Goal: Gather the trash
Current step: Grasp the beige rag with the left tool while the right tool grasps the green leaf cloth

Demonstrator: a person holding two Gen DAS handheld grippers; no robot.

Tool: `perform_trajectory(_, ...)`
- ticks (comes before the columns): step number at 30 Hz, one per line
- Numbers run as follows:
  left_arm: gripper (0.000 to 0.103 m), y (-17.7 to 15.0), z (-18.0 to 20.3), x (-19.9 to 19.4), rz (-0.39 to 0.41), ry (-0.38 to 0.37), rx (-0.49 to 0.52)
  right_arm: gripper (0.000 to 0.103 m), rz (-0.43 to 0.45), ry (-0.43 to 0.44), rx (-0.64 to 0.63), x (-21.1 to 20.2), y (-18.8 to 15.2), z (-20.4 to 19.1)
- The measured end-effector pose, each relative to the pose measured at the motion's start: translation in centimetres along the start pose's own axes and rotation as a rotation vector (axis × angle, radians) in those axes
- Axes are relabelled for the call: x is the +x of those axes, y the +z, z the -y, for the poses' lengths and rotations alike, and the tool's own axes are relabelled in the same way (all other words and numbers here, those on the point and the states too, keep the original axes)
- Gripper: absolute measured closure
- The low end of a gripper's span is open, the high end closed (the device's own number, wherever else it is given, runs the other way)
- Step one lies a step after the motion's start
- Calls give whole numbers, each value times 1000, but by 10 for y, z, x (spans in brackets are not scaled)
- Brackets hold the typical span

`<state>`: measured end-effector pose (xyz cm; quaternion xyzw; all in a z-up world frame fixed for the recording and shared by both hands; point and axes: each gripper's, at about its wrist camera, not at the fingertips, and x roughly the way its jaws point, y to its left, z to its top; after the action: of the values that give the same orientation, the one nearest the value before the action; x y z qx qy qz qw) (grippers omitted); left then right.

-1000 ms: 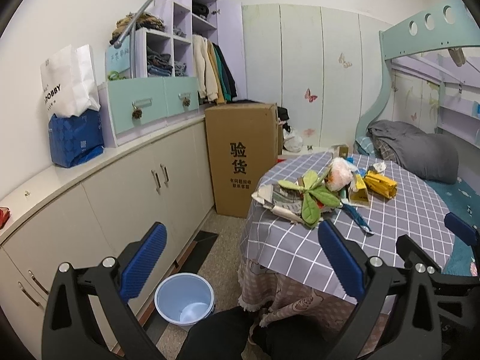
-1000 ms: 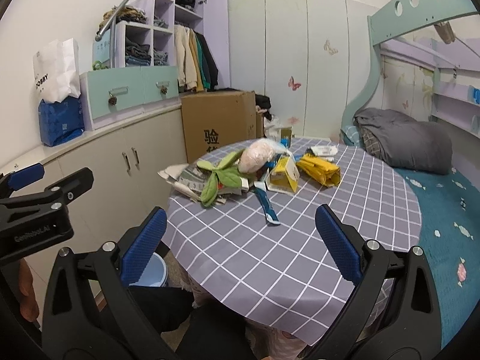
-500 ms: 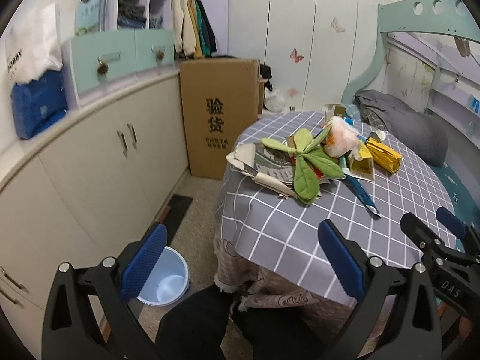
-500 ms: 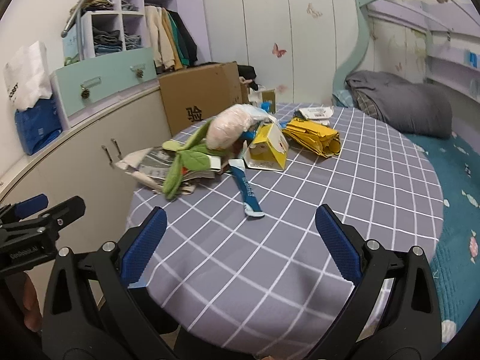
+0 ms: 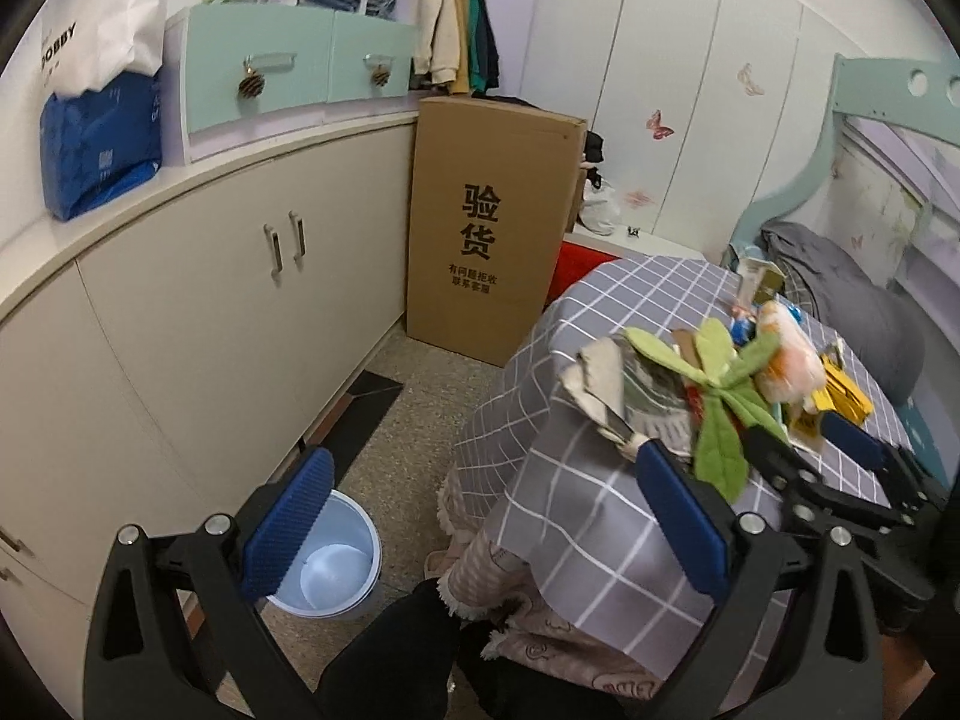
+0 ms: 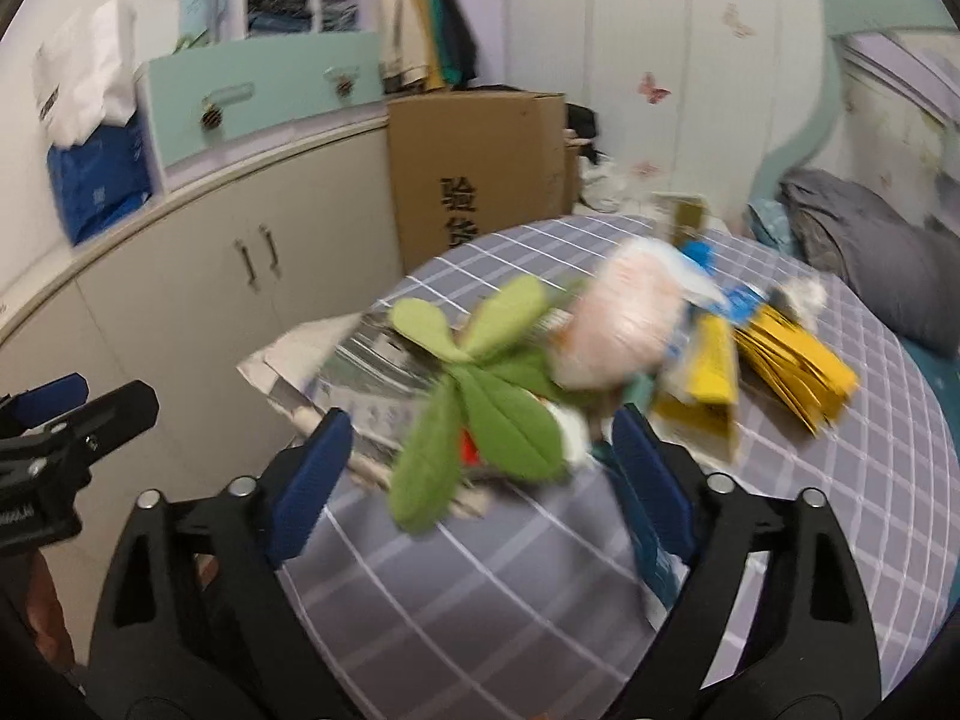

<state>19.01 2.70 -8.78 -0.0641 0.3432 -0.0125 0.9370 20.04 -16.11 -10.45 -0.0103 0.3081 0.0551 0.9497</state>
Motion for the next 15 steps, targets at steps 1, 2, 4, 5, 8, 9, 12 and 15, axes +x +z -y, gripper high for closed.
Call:
perform_trajectory(1, 4, 3, -2, 3, -4, 3, -7, 18, -9, -14, -25, 6, 1, -4)
perform_trajectory(2, 4, 4, -3, 8, -7, 4, -14, 22, -30, -25, -52, 17, 4, -8)
perform_trajectory(4, 4, 9, -2, 18, -14, -9, -20, 38, -87, -20, -65, 33, 9, -10)
perform_trajectory(5, 4, 9, -1, 22, -21, -15, -23, 50, -98, -25, -71, 37, 11, -8)
perform_trajectory(8, 4, 14, 7, 38, -44, -68, -31, 70, -106, -72, -76, 42, 13, -1)
perform_trajectory(9, 4, 17, 12, 47, -54, -92, -31, 74, -105, -62, -64, 42, 13, 3)
perform_trajectory(12, 4, 21, 23, 67, -78, -146, -38, 83, -88, -41, -13, 37, 15, 16)
perform_trajectory(15, 12, 24, 31, 85, -94, -191, -70, 85, -70, -23, 22, 33, 15, 24)
